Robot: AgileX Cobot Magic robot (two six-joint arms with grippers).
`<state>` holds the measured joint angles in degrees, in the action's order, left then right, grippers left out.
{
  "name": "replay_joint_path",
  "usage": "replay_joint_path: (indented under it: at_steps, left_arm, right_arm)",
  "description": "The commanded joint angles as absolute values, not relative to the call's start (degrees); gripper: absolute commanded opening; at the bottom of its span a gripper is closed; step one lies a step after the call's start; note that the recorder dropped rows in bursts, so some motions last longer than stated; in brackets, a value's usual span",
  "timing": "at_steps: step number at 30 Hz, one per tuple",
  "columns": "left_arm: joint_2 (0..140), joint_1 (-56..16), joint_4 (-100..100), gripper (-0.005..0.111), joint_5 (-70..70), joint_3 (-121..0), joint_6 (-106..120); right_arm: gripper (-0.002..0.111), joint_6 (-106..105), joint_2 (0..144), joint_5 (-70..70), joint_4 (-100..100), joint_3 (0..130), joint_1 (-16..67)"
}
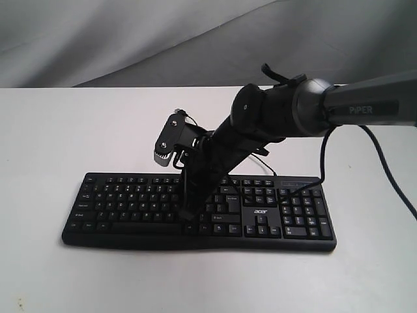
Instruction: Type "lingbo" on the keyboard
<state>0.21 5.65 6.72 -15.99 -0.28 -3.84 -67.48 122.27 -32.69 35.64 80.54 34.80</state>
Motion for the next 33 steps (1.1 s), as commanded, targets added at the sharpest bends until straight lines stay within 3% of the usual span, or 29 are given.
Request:
replay_joint_path:
  at_steps: [1, 33]
  left_arm:
    - [0.0, 5.7, 6.7, 0.000, -15.3, 0.0, -4.0]
    - [0.0, 5.7, 6.7, 0.000, -15.3, 0.0, -4.0]
  right_arm:
    - [0.000, -67.8, 122.3, -32.3, 35.4, 80.5, 34.5]
    - [0.000, -68.3, 122.4, -31.9, 34.5, 80.5, 34.5]
